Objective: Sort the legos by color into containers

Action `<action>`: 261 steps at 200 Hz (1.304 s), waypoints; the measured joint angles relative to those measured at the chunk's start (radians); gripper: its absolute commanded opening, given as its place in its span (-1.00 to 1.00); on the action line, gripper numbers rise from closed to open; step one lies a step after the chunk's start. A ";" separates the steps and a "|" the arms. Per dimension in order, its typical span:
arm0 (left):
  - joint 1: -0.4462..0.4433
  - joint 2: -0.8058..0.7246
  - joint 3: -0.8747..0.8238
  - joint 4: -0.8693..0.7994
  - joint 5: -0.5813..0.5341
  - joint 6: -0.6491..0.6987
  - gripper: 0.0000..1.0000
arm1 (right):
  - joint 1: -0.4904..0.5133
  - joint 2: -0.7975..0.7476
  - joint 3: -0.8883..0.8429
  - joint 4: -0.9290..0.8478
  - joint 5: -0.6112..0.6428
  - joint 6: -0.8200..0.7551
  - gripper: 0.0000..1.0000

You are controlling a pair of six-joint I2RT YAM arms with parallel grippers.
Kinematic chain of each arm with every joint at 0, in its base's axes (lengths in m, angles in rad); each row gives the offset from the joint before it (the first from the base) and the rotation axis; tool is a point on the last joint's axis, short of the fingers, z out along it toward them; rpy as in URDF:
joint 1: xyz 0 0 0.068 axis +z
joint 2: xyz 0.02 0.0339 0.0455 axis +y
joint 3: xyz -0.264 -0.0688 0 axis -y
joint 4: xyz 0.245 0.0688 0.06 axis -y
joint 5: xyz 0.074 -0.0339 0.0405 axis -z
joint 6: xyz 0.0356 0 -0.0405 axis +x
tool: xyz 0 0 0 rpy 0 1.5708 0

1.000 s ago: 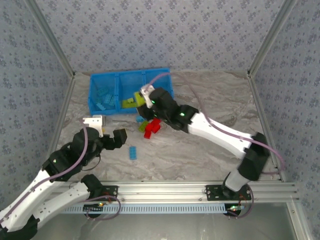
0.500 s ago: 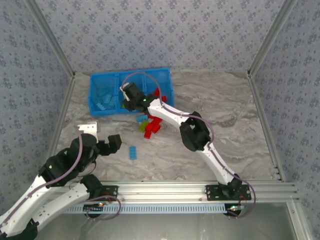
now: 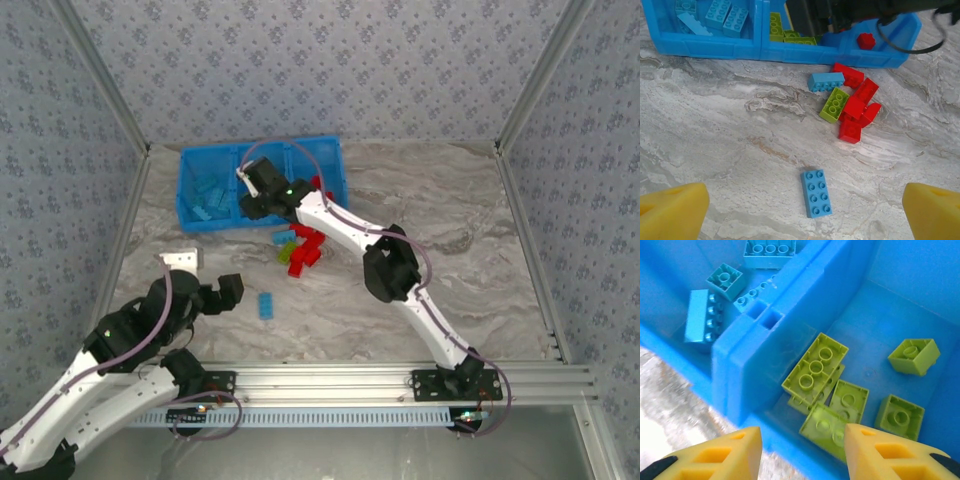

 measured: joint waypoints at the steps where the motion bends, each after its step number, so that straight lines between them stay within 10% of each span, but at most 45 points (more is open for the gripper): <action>1: 0.000 0.002 0.000 0.002 0.001 0.000 0.99 | 0.000 -0.008 -0.005 -0.003 0.000 0.000 0.01; 119: 0.000 0.653 0.052 0.243 0.230 0.072 0.86 | 0.049 -1.349 -1.155 -0.039 0.039 0.207 0.80; 261: -0.004 1.283 0.243 0.520 0.180 0.174 0.04 | 0.137 -1.418 -1.396 -0.168 0.097 0.424 1.00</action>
